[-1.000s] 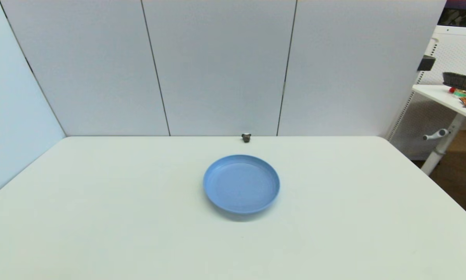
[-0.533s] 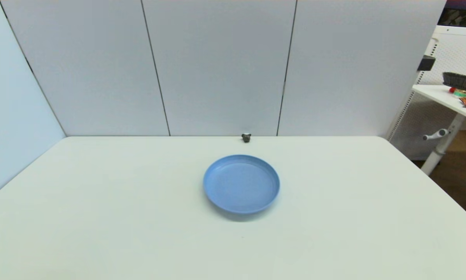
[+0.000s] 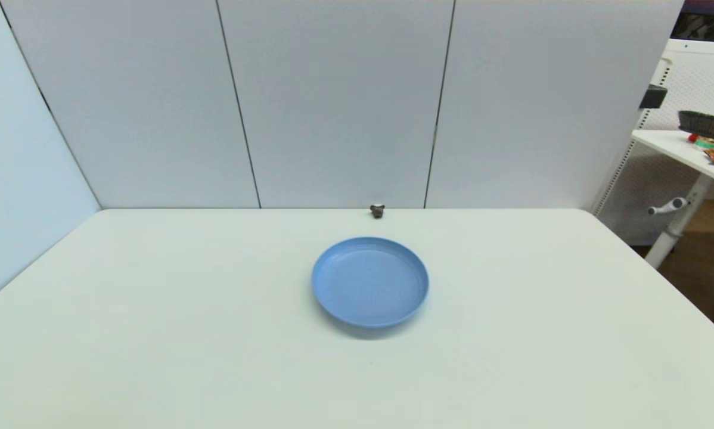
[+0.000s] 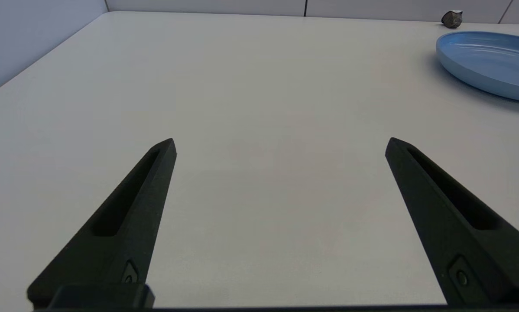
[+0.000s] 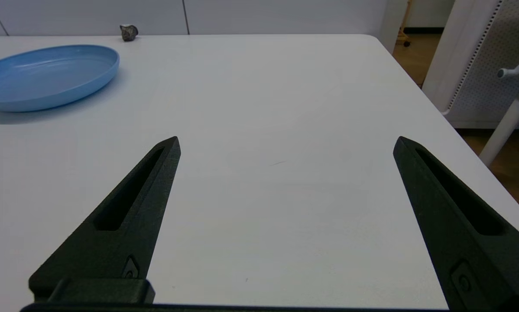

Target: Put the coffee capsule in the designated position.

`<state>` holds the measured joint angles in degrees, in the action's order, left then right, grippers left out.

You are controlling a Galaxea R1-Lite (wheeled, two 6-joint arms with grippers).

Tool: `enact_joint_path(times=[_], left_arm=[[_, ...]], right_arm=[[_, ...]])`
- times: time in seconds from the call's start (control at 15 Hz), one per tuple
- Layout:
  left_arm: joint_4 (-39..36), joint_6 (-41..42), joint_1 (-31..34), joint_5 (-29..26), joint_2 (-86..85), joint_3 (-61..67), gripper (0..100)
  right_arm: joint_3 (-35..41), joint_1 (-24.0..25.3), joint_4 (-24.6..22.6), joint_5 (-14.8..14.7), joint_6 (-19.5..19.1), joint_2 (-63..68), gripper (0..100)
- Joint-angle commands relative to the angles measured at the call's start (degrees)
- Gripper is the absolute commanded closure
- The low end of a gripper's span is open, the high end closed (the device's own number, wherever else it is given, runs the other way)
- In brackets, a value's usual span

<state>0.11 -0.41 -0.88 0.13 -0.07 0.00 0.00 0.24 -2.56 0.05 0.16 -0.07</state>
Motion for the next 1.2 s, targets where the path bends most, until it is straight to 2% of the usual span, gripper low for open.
enact_joint_path(times=[0.07, 1.2], left_arm=[[0.07, -0.02, -0.09, -0.05, 0.07, 0.0, 0], [0.07, -0.02, 0.0, 0.04, 0.07, 0.0, 0]], right_arm=[[1.05, 0.02, 0.01, 0.04, 0.02, 0.07, 0], [0.97, 0.02, 0.01, 0.04, 0.11, 0.07, 0]])
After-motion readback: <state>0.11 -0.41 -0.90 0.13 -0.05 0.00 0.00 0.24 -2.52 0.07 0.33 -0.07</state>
